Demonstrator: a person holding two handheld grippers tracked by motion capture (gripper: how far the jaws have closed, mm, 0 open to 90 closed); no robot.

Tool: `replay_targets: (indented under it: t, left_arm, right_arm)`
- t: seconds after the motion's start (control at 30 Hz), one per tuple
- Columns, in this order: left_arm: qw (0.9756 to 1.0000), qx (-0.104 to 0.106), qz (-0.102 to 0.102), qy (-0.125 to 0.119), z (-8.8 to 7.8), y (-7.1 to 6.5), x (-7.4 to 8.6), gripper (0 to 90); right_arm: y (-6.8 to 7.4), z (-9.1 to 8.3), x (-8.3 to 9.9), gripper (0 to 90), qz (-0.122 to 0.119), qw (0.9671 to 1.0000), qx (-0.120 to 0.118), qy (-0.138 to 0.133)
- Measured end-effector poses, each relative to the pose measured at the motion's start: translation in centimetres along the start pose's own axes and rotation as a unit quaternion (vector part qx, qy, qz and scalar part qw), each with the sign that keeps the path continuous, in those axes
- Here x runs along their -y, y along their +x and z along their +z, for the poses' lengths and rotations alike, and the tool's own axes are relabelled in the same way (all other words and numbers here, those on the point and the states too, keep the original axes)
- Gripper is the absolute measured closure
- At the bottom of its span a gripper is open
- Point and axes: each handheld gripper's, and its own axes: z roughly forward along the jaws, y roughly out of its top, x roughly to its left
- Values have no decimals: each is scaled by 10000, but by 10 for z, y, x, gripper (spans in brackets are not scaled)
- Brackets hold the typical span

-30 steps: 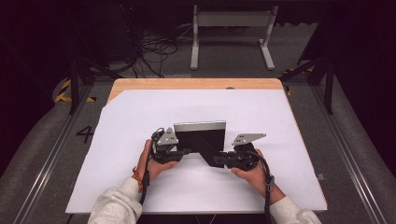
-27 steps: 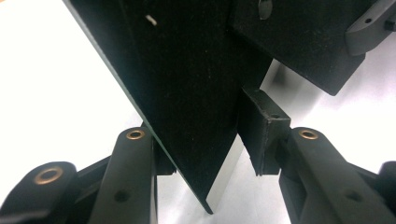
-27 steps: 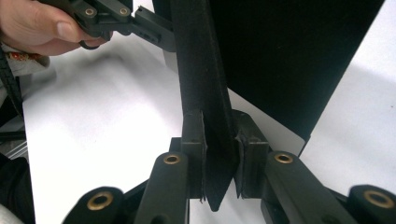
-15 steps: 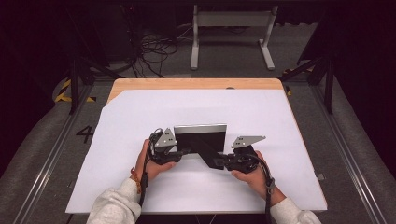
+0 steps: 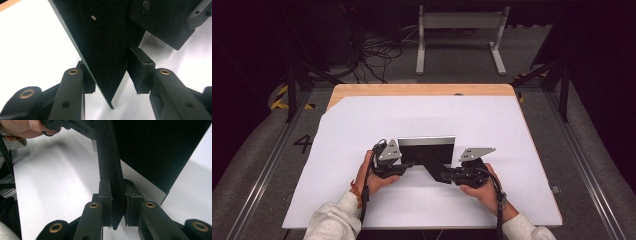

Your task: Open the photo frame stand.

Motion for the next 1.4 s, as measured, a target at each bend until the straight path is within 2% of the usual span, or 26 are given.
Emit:
replay_targets:
  t: [0.13,0.17,0.3,0.33,0.57,0.83,1.0,1.17,1.33,1.4]
  left_arm:
    - [9999,-78,70,45,0,-2,1,614]
    - [10000,-73,36,50,1,-3,2,614]
    - [9997,-167,175,88,1,-5,3,619]
    - [9991,-276,294,124,1,-8,2,618]
    - [9989,-377,283,78,3,-8,2,607]
    - [9967,-720,379,69,9,-7,-1,608]
    - [9955,-845,418,50,11,-6,-1,608]
    - [9955,-857,405,39,9,-6,0,600]
    - [9968,-721,188,-278,-7,0,3,600]
    - [9969,-661,193,-381,-14,1,3,608]
  right_arm:
    - [1,0,1,788,7,10000,14,5]
    - [1,0,1,789,9,10000,21,2]
    - [2,0,1,794,-47,10000,5,23]
    - [2,0,2,796,-62,10000,-6,27]
    - [2,-1,1,792,-65,10000,39,-19]
    - [0,1,-1,799,-4,9999,114,-55]
    - [-1,3,-1,807,26,9999,123,-65]
    - [1,4,0,815,4,9999,113,-40]
    - [4,5,1,823,-42,10000,81,-9]
    - [4,5,2,823,-49,9999,95,-5]
